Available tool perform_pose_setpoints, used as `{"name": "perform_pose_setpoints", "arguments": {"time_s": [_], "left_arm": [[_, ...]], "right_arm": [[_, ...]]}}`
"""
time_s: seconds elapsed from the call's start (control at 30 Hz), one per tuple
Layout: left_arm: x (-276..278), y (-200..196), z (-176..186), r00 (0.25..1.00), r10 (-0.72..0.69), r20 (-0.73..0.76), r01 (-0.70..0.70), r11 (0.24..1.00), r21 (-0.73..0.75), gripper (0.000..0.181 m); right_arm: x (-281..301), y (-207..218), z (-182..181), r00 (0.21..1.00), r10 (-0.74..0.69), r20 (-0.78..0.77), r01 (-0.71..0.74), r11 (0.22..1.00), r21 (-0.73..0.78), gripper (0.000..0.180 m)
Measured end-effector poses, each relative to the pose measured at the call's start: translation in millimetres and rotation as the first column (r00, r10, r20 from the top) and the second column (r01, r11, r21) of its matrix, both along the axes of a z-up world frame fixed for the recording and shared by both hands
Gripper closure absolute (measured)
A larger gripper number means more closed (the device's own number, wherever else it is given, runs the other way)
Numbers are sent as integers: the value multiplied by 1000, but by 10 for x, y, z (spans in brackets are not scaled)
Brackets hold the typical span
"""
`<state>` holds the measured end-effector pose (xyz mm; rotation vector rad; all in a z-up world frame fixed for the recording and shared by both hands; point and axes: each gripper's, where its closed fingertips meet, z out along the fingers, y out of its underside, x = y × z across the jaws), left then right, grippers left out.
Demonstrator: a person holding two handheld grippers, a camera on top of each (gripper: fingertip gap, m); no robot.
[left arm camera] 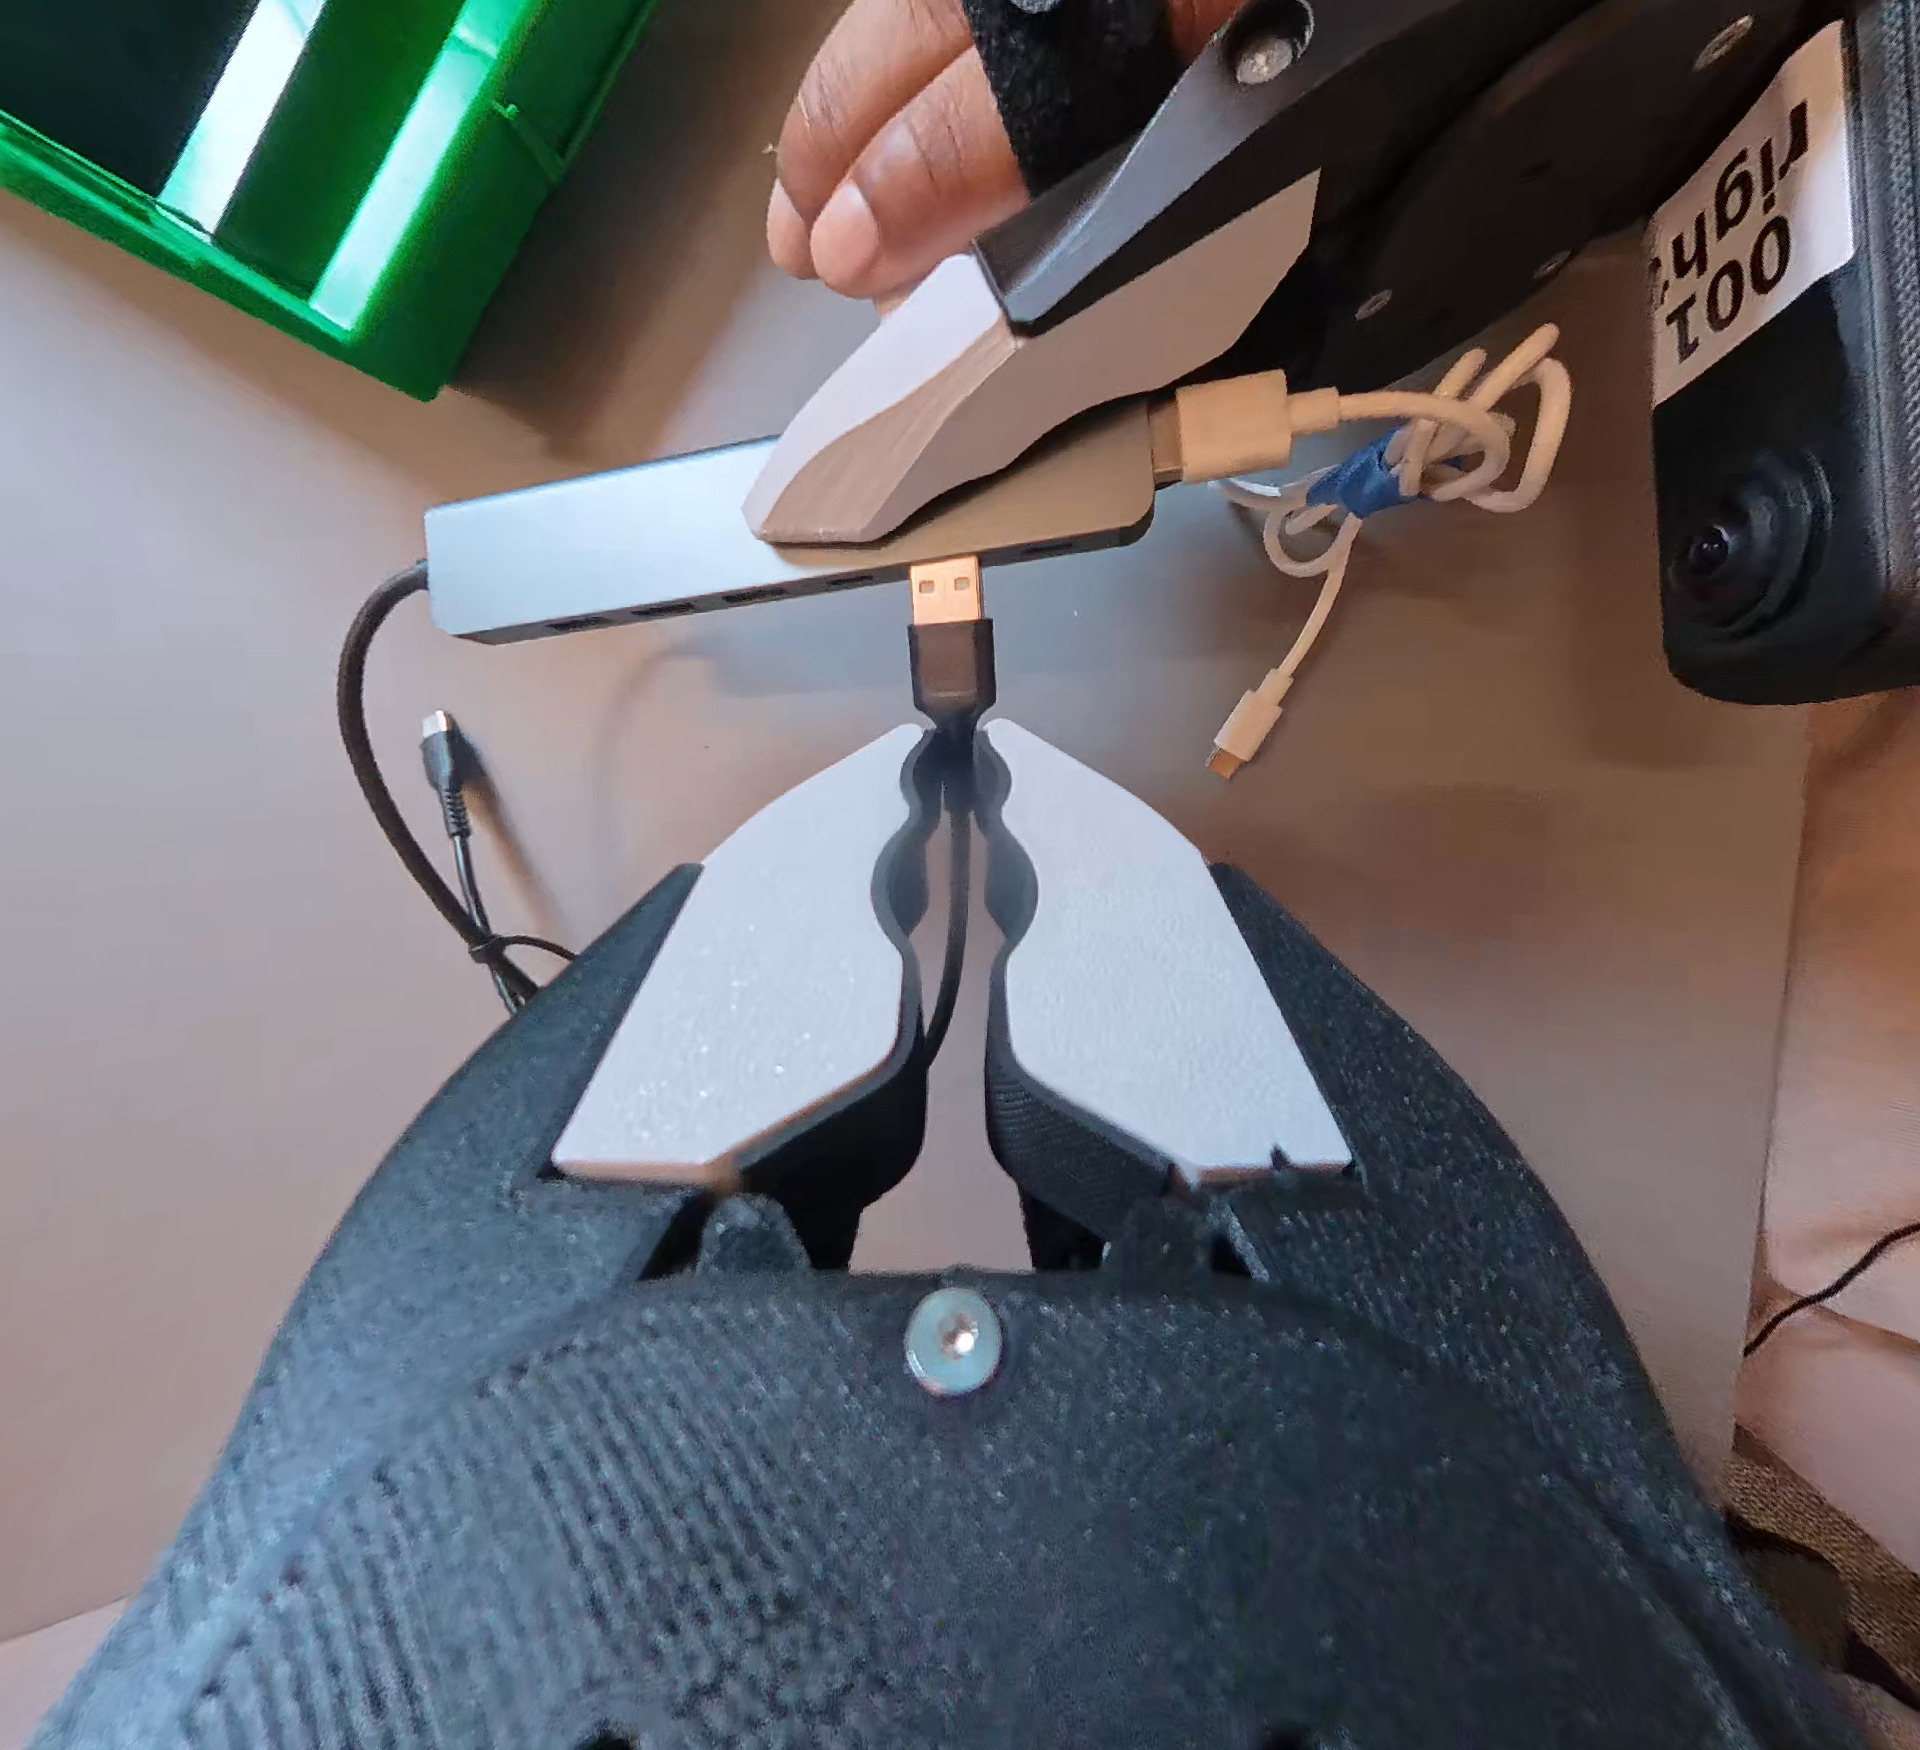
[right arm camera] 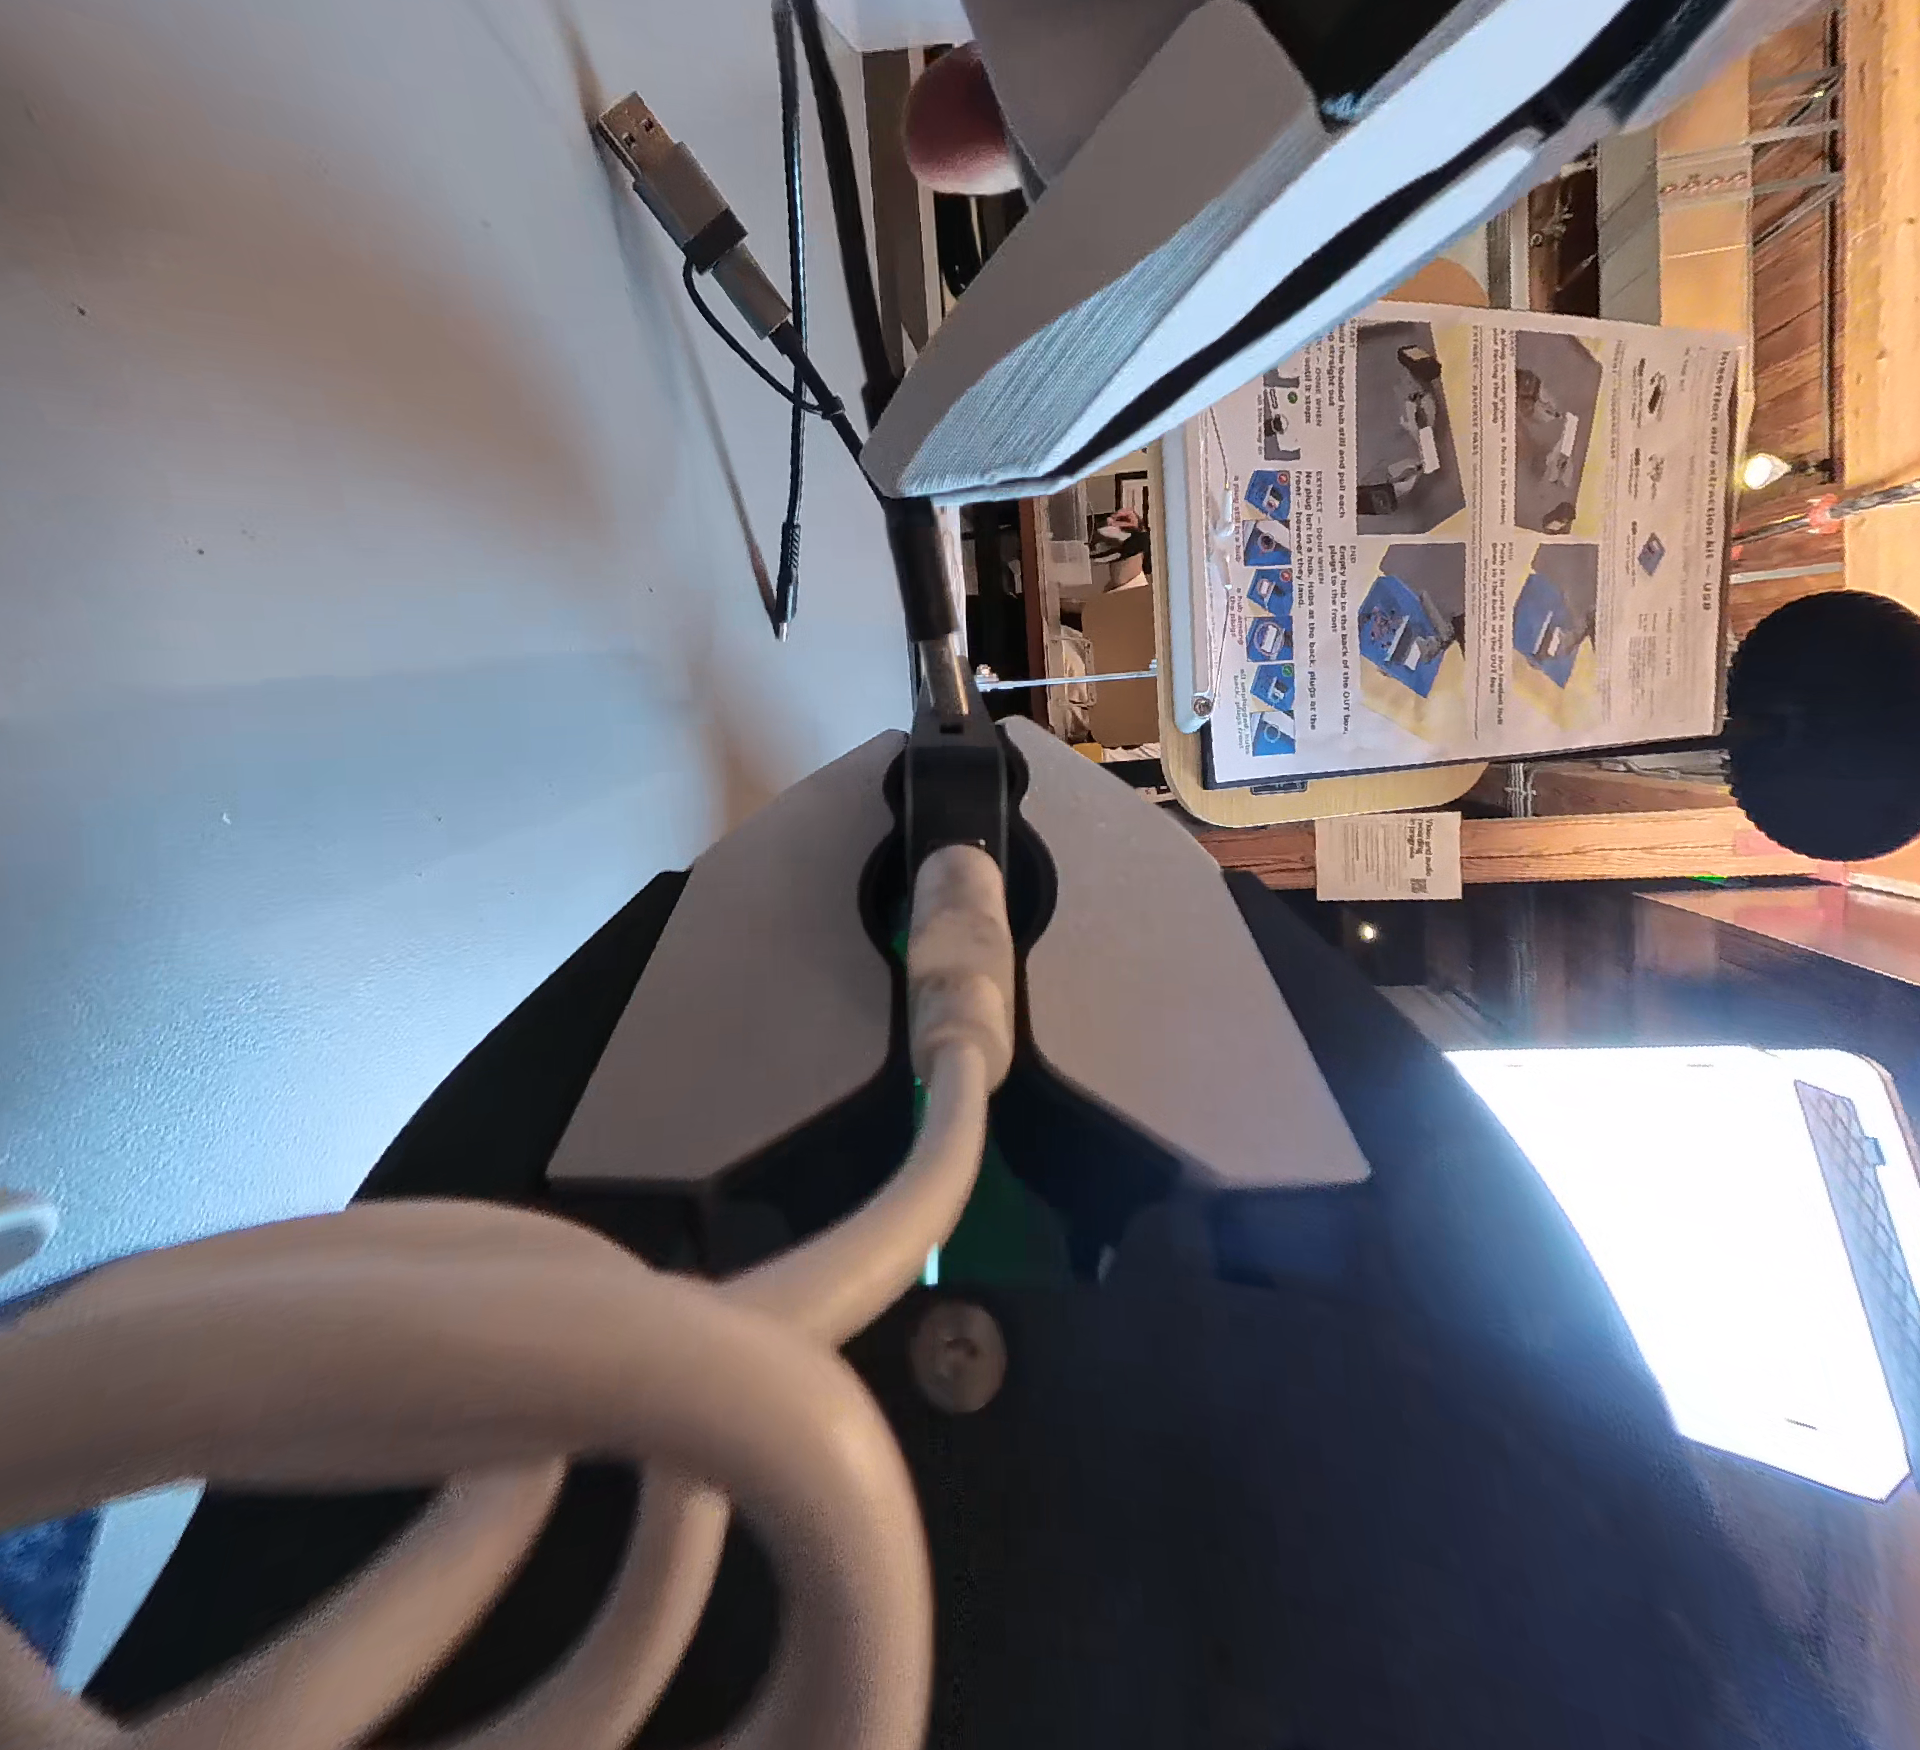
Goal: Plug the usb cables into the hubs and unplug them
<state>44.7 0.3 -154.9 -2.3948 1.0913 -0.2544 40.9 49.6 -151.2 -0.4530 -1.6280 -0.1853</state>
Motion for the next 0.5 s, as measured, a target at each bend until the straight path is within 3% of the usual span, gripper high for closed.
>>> {"name": "perform_pose_setpoints", "arguments": {"time_s": [0.2, 0.5], "left_arm": [[63, 41, 157, 998, 2, 67, -6, 998, 58, 175], [176, 81, 260, 988, -10, 153, -7, 994, 106, 174]], "right_arm": [[23, 0, 75, 999, -4, -35, 4, 1000, 1, 168], [61, -37, 74, 999, -2, -45, -6, 984, -178, 169]]}}
